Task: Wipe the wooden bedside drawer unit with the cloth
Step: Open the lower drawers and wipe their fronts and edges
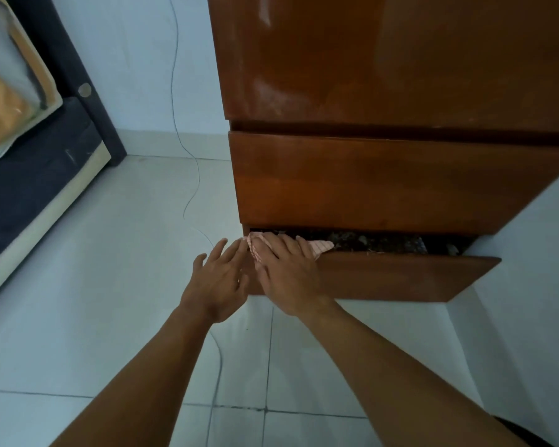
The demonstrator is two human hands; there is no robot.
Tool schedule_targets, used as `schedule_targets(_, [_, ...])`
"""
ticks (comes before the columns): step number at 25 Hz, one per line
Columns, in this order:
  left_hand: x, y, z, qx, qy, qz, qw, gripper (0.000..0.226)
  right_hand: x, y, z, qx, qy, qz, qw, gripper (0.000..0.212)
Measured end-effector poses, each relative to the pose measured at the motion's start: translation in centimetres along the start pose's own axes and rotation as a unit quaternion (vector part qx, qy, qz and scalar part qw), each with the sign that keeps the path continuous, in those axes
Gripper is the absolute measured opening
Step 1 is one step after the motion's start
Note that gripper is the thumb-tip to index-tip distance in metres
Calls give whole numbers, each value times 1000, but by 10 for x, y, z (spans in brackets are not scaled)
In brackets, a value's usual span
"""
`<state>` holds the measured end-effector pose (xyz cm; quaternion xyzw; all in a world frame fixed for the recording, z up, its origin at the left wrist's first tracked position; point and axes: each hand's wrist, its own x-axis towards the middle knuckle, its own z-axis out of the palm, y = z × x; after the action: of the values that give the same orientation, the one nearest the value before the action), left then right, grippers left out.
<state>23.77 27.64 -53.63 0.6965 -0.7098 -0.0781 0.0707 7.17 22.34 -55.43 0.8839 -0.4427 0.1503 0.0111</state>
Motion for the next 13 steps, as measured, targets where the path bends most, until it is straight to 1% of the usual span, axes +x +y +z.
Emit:
schedule_targets(3, [1, 9, -5, -23, -17, 9, 1000, 87, -4, 8, 0, -30, 11, -20, 999, 51])
schedule_targets(6, [4, 31, 0, -29, -31, -2, 999, 89, -11, 31, -5, -43, 20, -1, 999, 46])
schedule_targets(10, [3, 45, 13, -14, -20, -51, 998, 88, -30, 76, -17, -70, -2, 29, 997, 49])
schedule_targets(13, [4, 42, 14, 22, -10, -45, 999, 90, -41, 107, -29, -96, -26, 51, 994, 51])
